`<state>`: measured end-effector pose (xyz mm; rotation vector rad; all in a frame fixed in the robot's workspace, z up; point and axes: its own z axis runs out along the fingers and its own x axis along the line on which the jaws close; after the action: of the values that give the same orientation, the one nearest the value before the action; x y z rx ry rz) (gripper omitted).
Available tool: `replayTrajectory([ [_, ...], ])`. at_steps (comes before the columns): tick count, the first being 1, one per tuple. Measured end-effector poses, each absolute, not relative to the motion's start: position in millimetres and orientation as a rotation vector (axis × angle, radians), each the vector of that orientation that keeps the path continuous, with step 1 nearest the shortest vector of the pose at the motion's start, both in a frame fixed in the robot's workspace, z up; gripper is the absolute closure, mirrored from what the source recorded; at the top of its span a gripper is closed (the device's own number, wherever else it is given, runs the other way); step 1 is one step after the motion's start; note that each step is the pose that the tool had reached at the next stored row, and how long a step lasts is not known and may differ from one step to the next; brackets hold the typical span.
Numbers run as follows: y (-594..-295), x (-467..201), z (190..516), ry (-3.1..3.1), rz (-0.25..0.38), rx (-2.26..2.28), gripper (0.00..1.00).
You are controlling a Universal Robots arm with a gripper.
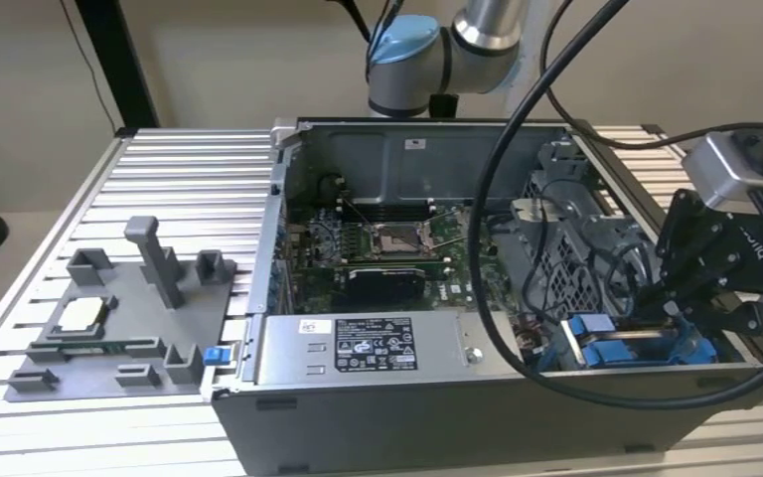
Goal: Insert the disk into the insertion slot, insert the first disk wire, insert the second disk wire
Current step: 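Insert the second disk wire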
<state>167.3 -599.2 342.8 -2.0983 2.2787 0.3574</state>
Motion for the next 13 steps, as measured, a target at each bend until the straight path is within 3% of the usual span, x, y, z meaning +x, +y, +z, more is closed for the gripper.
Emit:
replayTrajectory([
  [3, -596.2, 167.3, 342.9, 2.298, 0.326, -2.112, 1.00],
  [13, -588.2, 167.2, 342.9, 2.306, 0.312, -2.117, 1.00],
])
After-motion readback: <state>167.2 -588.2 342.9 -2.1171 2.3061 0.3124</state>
